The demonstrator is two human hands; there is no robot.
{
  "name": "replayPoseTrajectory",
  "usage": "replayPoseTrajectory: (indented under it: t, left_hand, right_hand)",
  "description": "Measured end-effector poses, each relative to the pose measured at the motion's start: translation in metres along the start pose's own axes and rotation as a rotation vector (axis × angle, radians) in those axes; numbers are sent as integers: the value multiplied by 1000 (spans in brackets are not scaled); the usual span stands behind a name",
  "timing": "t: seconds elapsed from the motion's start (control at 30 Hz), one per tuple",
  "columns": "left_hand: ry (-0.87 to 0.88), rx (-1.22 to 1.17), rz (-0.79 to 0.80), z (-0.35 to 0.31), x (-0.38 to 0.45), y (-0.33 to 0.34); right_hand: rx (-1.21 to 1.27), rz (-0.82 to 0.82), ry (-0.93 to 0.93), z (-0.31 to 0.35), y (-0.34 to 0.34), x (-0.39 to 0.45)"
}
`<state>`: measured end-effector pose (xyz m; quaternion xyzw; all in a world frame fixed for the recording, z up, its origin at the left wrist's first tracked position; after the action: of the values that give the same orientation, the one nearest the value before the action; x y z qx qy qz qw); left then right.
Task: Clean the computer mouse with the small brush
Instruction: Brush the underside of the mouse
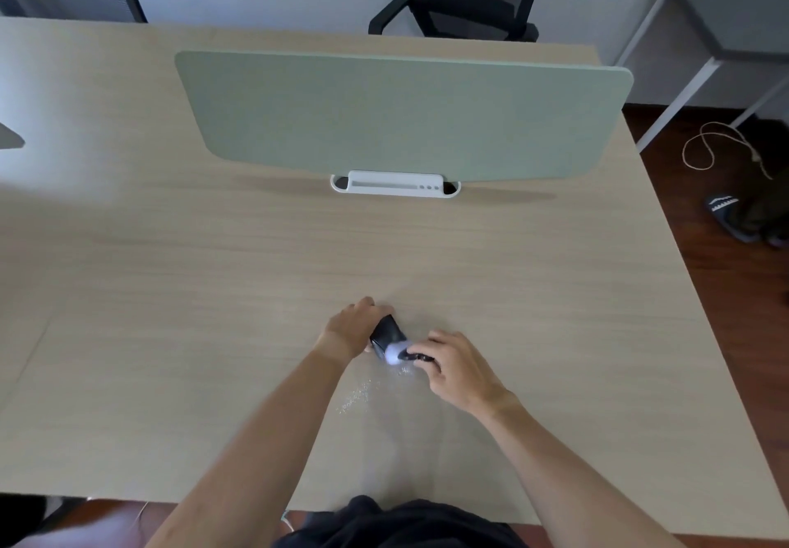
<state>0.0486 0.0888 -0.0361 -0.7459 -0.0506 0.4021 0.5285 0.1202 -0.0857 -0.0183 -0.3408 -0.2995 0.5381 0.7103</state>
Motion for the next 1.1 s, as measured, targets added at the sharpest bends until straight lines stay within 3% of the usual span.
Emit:
replayPoseTrajectory:
  t: [0.07, 0.23, 0.4, 0.57, 0.7, 0.87, 1.0, 1.1]
  left_hand:
    - [-14, -18, 7, 0, -1, 0]
    - [-46, -19, 34, 0, -3, -2]
    - [-100, -114, 51, 3, -7, 2]
    - [-138, -212, 66, 6, -9, 4]
    - [-157, -246, 86, 7, -9, 3]
    - [-136, -246, 87, 10, -6, 1]
    - [-130, -253, 82, 10, -5, 2]
    - [-138, -256, 84, 10, -5, 2]
  right_hand:
    - [10, -69, 0, -1, 2, 1]
    - [0, 73, -12, 2, 0, 8]
    - [38, -82, 76, 2, -10, 22]
    - [121, 116, 110, 9, -7, 26]
    - [107, -38, 102, 9, -7, 35]
    - [18, 246, -8, 17, -3, 30]
    - [-18, 71, 24, 6, -8, 28]
    - [21, 175, 19, 2, -1, 25]
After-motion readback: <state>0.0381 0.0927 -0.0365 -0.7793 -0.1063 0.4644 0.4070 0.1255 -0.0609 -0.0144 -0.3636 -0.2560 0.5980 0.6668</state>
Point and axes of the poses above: each hand's wrist, its own x-axis towards the middle knuckle, its own y-axis out of the palm, z = x × y, the point moved 3 cm from there along x, towards the middle knuckle, and after that the axes turned 13 degrees about -y, right-handed, at the moved point
